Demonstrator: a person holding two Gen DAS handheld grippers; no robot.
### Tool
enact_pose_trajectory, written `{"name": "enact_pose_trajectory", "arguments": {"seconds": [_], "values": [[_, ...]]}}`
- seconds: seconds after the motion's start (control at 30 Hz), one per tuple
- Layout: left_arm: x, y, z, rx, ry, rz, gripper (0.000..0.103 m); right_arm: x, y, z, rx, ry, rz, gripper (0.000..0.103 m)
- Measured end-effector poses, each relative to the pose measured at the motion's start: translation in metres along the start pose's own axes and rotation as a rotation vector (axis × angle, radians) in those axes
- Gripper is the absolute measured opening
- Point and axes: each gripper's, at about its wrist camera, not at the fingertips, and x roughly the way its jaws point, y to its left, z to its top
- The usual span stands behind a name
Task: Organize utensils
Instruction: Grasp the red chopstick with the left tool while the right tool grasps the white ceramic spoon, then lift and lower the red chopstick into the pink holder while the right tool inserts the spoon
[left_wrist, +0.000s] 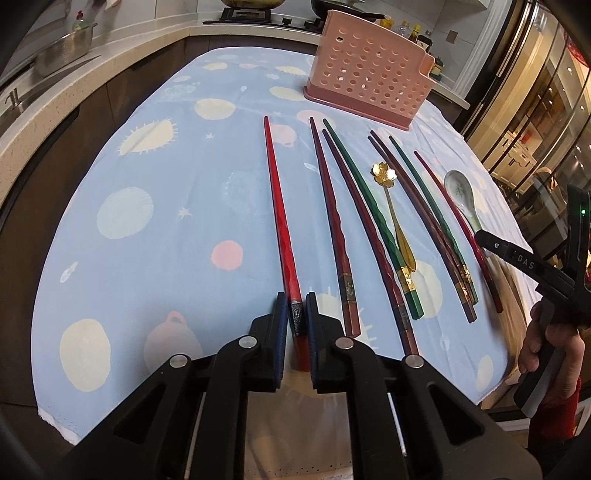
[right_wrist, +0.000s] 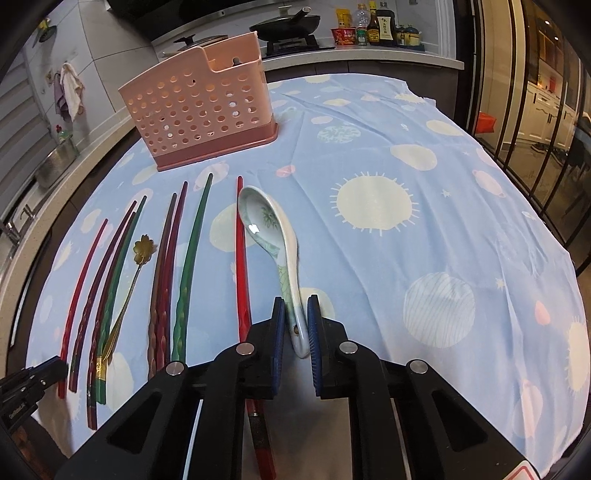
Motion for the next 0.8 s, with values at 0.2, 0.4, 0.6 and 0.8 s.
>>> {"name": "enact_pose_trajectory", "arguments": {"seconds": [0.2,0.4,0.6,0.8], "values": [[-0.004,0.002,-0.003,-0.001,-0.001,-0.005,0.008,-0.010,-0.002,-0.005,0.002,-0.011,0.003,0.007],[-0.023,0.006,-0.002,-0.007,-0.042,0.000,0.007,-0.034,-0.005,-0.003,0.012,-0.061,0.004,0.006],[-0.054,0.005,0.017,0.007,-0.137,0.000,0.007,-0.064,-0.007,0.015,0.019,-0.148,0.016,0.007],[-0.080,0.004,0.053,0.031,-0.252,0.021,0.007,-0.082,-0.004,0.038,0.005,-0.212,0.035,0.006]]}}
